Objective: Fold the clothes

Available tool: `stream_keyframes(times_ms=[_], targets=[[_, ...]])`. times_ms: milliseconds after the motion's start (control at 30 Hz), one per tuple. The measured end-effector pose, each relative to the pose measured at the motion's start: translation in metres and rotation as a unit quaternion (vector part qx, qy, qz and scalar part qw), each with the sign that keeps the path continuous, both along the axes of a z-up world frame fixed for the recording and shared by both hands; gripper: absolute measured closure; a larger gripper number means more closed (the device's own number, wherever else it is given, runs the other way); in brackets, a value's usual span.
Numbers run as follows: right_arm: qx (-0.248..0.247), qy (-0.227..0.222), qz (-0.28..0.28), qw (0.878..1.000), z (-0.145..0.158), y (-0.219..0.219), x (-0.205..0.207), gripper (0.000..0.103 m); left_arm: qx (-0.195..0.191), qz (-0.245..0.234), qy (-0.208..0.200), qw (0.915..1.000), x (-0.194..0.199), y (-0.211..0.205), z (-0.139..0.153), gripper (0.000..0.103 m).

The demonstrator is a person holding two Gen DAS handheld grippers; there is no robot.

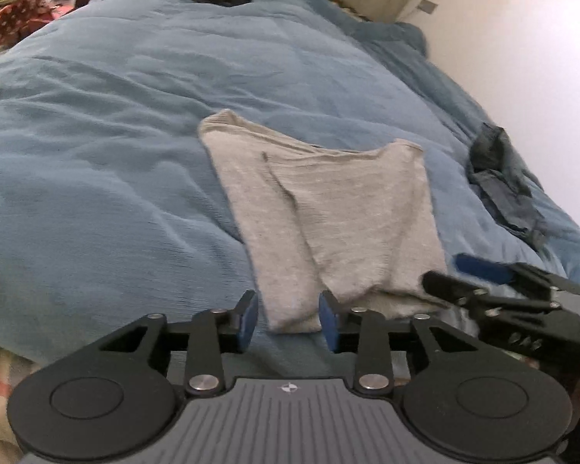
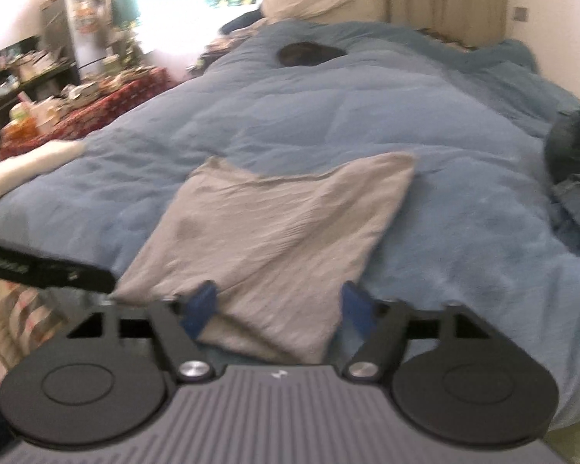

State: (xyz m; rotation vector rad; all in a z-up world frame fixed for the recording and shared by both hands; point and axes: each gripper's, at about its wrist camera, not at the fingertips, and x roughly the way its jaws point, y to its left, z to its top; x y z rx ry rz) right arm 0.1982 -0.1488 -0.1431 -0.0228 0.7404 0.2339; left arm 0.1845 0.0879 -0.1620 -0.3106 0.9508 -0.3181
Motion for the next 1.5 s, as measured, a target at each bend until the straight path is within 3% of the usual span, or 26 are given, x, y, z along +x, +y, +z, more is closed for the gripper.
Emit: stream_keyframes(times_ms=[100, 167, 400, 467, 533, 667, 733, 900, 967, 1033, 1133, 1233, 1300, 1367, 1433, 1500], targets=[[-0.007, -0.010, -0.020, 1.000, 0.004, -0.009, 0.001, 0.002, 0.015, 0.010, -0.008, 0.9998, 0.000, 0.001, 0.004, 0.037], [-0.012, -0.017, -0.029, 0.999, 0.007, -0.013, 0.001, 0.001, 0.029, 0.011, -0.014, 0.9994, -0.001, -0.001, 0.007, 0.036], [0.008, 0.024, -0.033, 0.999, 0.007, -0.023, 0.009, 0.001, 0.094, 0.003, -0.019, 0.9954, 0.016, -0.005, 0.016, 0.035], [0.016, 0.018, -0.042, 0.999, 0.007, -0.028, 0.009, 0.001, 0.096, 0.005, -0.025, 0.9950, 0.022, -0.003, 0.018, 0.031], [0.022, 0.008, -0.054, 0.998, 0.006, -0.032, 0.008, 0.001, 0.095, 0.005, -0.036, 0.9948, 0.026, 0.000, 0.019, 0.014], [0.028, 0.020, -0.070, 0.997, 0.000, -0.043, 0.015, 0.001, 0.095, -0.018, -0.073, 0.9927, 0.036, 0.004, 0.019, 0.014], [0.026, 0.018, -0.078, 0.996, -0.004, -0.050, 0.016, 0.001, 0.094, -0.046, -0.072, 0.9919, 0.044, 0.005, 0.017, 0.014], [0.011, -0.012, -0.104, 0.994, -0.014, -0.064, 0.014, 0.001, 0.093, -0.046, -0.064, 0.9925, 0.058, 0.008, 0.013, 0.013], [0.003, -0.022, -0.110, 0.994, -0.017, -0.070, 0.013, 0.001, 0.087, -0.071, -0.056, 0.9921, 0.063, 0.006, 0.012, 0.011], [-0.009, -0.014, -0.085, 0.996, -0.017, -0.069, 0.016, 0.001, 0.079, -0.073, -0.043, 0.9932, 0.070, 0.006, 0.010, 0.011], [-0.004, -0.012, -0.064, 0.998, -0.015, -0.066, 0.016, 0.001, 0.020, -0.038, -0.021, 0.9988, 0.083, 0.018, 0.003, 0.011], [0.006, -0.014, -0.049, 0.999, -0.014, -0.063, 0.014, 0.001, -0.084, -0.013, 0.022, 0.9962, 0.100, 0.034, -0.011, 0.011], [0.015, -0.014, -0.038, 0.999, -0.013, -0.062, 0.014, 0.001, -0.160, 0.016, 0.064, 0.9850, 0.112, 0.046, -0.026, 0.014], [0.043, -0.001, -0.031, 0.999, -0.013, -0.065, 0.019, 0.001, -0.240, 0.040, 0.094, 0.9654, 0.119, 0.057, -0.043, 0.024], [0.063, 0.011, -0.029, 0.998, -0.013, -0.068, 0.023, 0.006, -0.260, 0.049, 0.105, 0.9587, 0.125, 0.060, -0.053, 0.038], [0.076, 0.019, -0.029, 0.997, -0.014, -0.069, 0.027, 0.015, -0.248, 0.044, 0.102, 0.9624, 0.127, 0.059, -0.057, 0.048]])
